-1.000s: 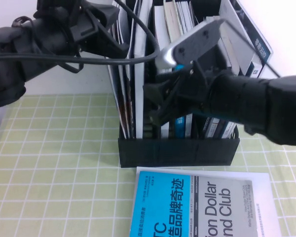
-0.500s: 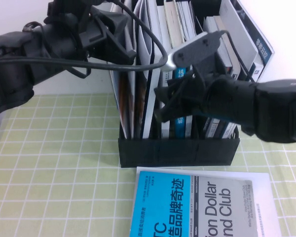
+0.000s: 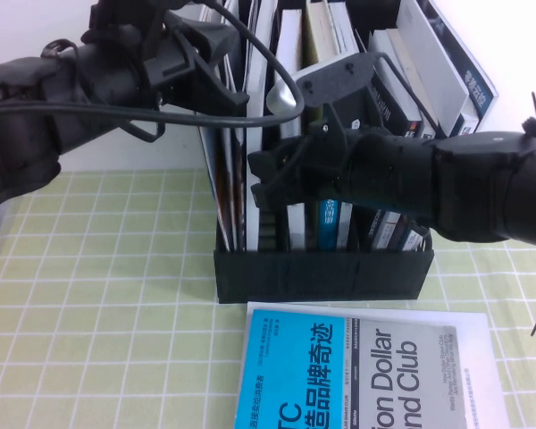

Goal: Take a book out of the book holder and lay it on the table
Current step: Pick up the right side book from the book shelf

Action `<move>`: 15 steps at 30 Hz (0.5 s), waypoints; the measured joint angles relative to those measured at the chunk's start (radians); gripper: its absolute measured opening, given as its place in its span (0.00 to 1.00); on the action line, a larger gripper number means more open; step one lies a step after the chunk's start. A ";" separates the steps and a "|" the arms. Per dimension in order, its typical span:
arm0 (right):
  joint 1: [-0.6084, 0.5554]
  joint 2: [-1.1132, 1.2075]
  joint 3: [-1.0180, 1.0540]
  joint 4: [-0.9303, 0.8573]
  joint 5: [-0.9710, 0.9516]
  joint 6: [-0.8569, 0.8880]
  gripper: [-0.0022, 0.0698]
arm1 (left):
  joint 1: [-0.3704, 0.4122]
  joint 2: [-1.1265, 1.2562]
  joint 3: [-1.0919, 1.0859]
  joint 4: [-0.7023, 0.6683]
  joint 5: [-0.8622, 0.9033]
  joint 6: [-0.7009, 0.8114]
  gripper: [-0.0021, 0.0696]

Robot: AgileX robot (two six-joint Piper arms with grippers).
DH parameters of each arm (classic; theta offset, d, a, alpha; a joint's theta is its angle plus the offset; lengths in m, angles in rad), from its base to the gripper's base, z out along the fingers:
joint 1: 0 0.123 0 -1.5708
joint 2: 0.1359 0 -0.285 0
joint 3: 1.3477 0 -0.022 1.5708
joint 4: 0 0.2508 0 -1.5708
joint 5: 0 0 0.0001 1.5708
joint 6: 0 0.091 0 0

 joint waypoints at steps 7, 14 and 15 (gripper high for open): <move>0.000 0.006 -0.002 -0.002 0.040 0.005 0.41 | 0.000 0.004 0.000 0.000 0.069 -0.005 0.03; -0.004 0.026 -0.015 -0.004 0.036 0.032 0.41 | 0.000 0.004 0.000 0.000 0.053 -0.007 0.03; -0.004 0.031 -0.022 -0.004 0.033 0.044 0.41 | 0.000 0.004 0.000 0.000 0.047 -0.007 0.03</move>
